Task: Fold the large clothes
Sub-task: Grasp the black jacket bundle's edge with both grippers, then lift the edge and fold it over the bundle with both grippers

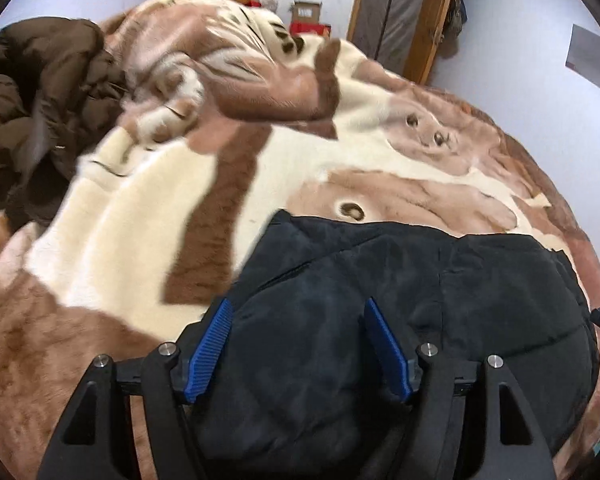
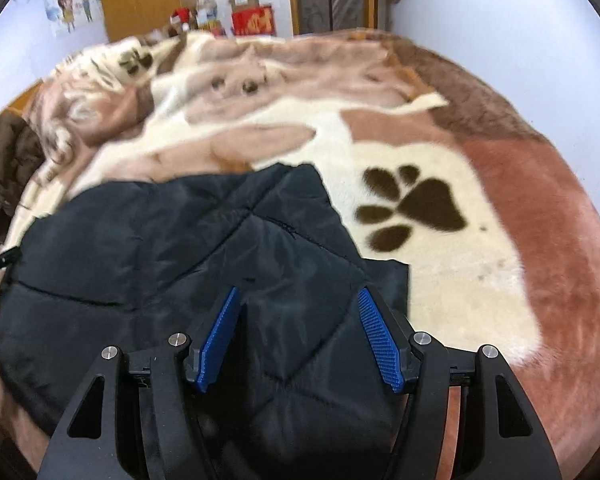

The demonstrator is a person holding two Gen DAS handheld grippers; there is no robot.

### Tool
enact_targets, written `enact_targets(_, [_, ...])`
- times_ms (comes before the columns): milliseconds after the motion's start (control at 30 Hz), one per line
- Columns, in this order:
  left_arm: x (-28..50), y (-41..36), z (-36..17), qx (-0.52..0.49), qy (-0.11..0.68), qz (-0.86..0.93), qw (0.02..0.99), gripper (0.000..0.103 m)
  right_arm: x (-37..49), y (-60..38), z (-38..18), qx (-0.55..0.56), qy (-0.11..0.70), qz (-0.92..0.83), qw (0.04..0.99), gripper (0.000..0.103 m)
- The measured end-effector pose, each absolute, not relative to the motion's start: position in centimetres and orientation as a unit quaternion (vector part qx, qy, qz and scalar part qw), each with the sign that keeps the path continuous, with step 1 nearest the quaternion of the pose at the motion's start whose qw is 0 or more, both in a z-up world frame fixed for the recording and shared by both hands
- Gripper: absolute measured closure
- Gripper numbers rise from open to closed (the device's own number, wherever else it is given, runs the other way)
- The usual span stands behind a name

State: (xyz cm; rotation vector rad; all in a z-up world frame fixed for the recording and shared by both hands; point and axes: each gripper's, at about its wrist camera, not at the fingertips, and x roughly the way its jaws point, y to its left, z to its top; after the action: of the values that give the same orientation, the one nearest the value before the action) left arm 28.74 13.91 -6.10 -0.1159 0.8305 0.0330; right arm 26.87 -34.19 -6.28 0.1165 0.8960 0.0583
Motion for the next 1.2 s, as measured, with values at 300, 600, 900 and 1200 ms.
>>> enact_targets(300, [24.8,18.2,-10.6,-0.124,0.444,0.029,0.887,0.03,22.9,-37.8,-10.6,0.136,0.479,0.026,0.867,0.041])
enact_targets(600, [27.6,18.2,-11.6,-0.148,0.453,0.019,0.879,0.026,26.0,-39.0,-12.7,0.187,0.496,0.037,0.847,0.036])
enact_targets(900, [26.9,19.1,-13.4,-0.186,0.459,0.004,0.869,0.016,25.5,-39.7,-13.9,0.226,0.507,0.064,0.829,0.036])
enact_targets(1200, [28.1,19.2,-14.6,-0.21,0.459,-0.005,0.863,0.011,27.5,-39.1,-15.0,0.238,0.515,0.087,0.819,0.034])
